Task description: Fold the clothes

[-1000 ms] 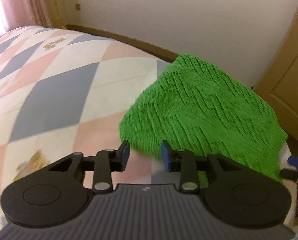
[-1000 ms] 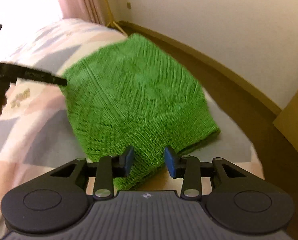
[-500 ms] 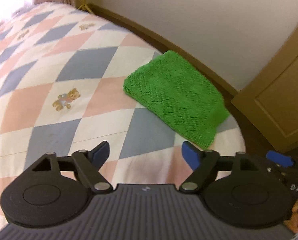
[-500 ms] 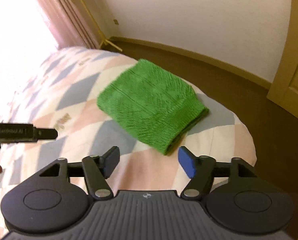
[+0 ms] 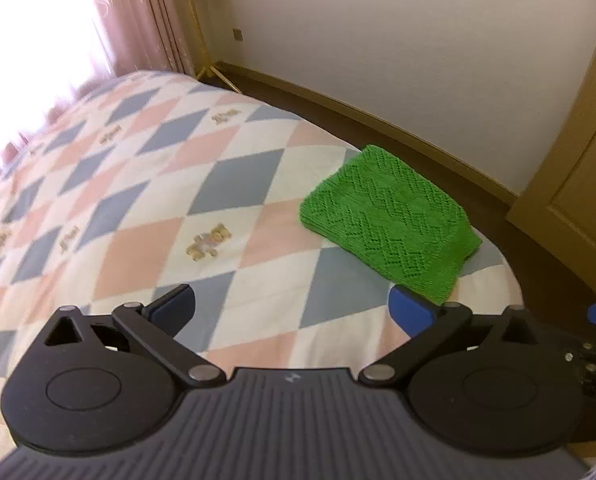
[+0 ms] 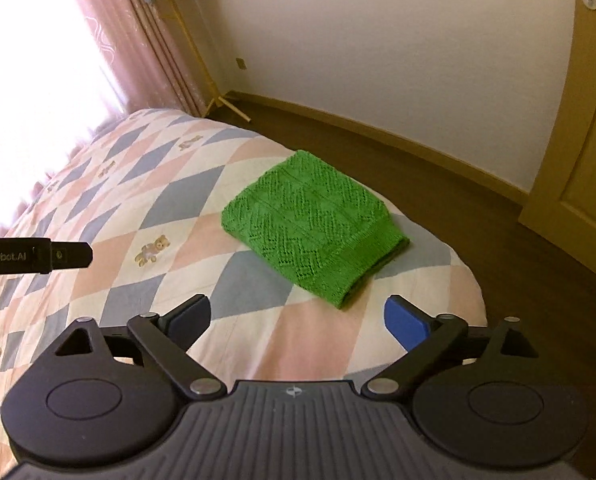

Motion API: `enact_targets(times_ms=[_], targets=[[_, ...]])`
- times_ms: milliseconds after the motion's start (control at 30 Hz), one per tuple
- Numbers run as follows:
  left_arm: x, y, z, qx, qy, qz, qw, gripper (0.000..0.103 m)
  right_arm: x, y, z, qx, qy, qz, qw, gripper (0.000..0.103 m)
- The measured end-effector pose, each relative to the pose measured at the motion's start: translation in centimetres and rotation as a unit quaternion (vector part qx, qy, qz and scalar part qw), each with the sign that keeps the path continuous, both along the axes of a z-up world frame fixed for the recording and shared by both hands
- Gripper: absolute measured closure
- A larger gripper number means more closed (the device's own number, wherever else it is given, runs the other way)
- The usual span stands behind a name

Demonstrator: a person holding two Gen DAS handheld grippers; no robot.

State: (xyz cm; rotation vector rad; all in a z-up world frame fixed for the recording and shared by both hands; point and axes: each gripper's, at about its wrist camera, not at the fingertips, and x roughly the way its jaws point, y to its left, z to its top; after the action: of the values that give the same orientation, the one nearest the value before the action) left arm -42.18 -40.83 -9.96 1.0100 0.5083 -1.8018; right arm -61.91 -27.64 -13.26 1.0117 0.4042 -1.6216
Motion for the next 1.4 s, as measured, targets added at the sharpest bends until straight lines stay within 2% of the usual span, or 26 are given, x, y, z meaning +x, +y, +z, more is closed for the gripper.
enact_targets(times_ms=[300, 400, 600, 867, 1033, 1300, 1400], targets=[[0.4, 0.6, 1.6, -0.042, 0.016, -0.015, 0.9989, 0.001, 0.8, 0.1, 0.8, 0.004, 0.024, -0.008, 1.0, 0.002], [0.3, 1.1, 2.4, -0.074, 0.004, -0.022, 0.997, 0.001, 1.2, -0.1, 1.3, 0.004, 0.036, -0.012, 0.999, 0.002], [1.4, 0.9, 2.9, -0.057, 0.021, -0.018, 0.998, 0.001, 2.3, -0.6, 1.7, 0.011, 0.052, -0.026, 0.998, 0.002], [3.1, 0.4, 2.3, -0.02, 0.029, -0.031, 0.9989, 0.001, 3.4, -1.4, 1.5, 0.031, 0.061, -0.073, 0.995, 0.0], [3.2, 0.4, 1.1, -0.004, 0.009, -0.042, 0.9991, 0.001, 3.7, -2.0, 0.9, 0.054, 0.066, -0.097, 0.992, 0.0], [2.8, 0.2, -1.3, 0.039, 0.002, -0.047, 0.9981, 0.001, 2.9, -1.7, -0.3, 0.05, -0.015, -0.115, 0.992, 0.0], [2.3, 0.2, -2.0, 0.053, -0.004, -0.055, 0.9971, 0.001, 2.5, -1.8, -0.8, 0.061, -0.025, -0.116, 0.991, 0.0]])
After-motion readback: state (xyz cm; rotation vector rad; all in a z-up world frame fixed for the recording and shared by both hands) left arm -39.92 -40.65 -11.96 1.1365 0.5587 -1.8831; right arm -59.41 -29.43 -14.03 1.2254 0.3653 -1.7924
